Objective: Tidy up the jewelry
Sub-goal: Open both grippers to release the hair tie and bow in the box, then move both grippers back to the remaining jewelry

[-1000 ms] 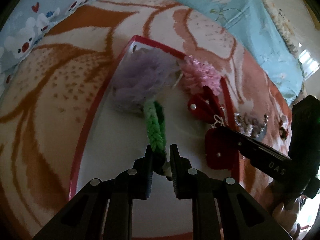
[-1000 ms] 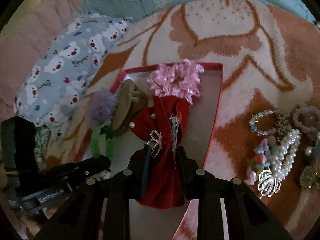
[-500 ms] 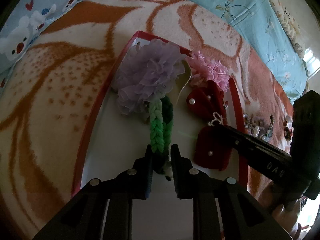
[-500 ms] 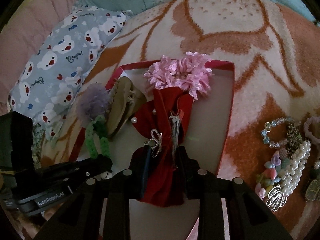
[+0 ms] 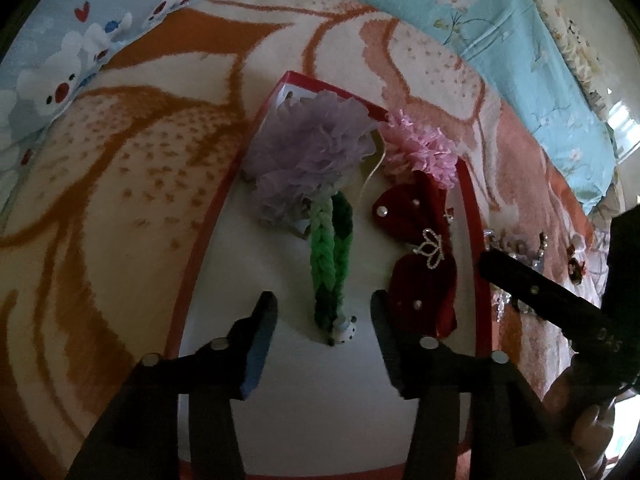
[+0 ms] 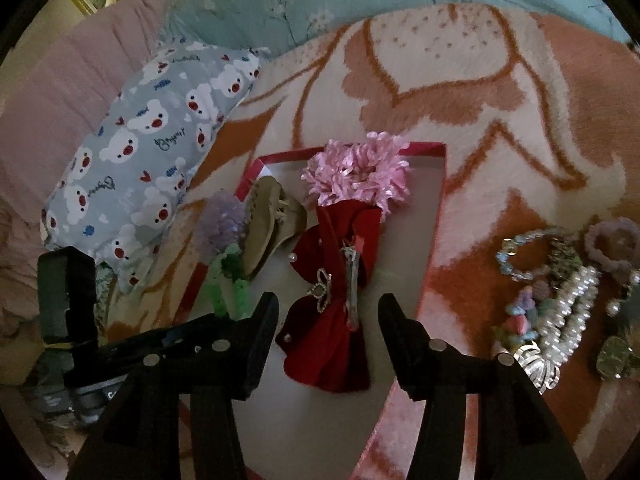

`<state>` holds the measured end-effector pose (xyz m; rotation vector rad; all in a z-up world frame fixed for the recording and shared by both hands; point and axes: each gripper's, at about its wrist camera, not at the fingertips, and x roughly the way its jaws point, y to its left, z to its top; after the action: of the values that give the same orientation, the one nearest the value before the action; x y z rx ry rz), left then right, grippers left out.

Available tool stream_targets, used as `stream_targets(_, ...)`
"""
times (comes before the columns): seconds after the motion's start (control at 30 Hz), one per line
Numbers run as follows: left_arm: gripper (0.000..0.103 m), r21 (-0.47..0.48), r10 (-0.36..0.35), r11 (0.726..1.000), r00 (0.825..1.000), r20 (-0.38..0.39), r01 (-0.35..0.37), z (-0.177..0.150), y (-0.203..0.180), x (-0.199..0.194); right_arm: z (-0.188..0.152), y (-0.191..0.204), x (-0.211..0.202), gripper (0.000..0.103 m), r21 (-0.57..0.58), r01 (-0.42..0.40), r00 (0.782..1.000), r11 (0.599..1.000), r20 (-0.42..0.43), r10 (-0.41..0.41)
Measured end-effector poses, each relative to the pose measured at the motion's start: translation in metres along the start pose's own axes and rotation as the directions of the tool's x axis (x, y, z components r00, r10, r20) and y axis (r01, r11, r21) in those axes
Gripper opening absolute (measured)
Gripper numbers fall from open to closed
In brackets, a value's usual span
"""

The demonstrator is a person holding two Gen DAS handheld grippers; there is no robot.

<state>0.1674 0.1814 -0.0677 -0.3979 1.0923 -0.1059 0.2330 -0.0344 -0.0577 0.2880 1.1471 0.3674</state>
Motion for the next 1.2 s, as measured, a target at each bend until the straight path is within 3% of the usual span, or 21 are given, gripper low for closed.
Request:
stream_targets(0.6, 0.053, 0.064, -0.057, 0.996, 0.998, 0.016, 0.056, -0.025, -0.04, -0.03, -0.048, -0.083, -0.081, 0.054, 0.171, 0.095, 0.992, 0.981, 0.062, -0.107)
stream_targets(1.2, 0.053, 0.196, -0.119, 0.973, 0.992, -0.034, 0.124, -0.036, -0.118, -0.012, -0.063, -0.158, -0.135, 0.055, 0.327, 0.158, 0.969, 0.932, 0.132, -0.21)
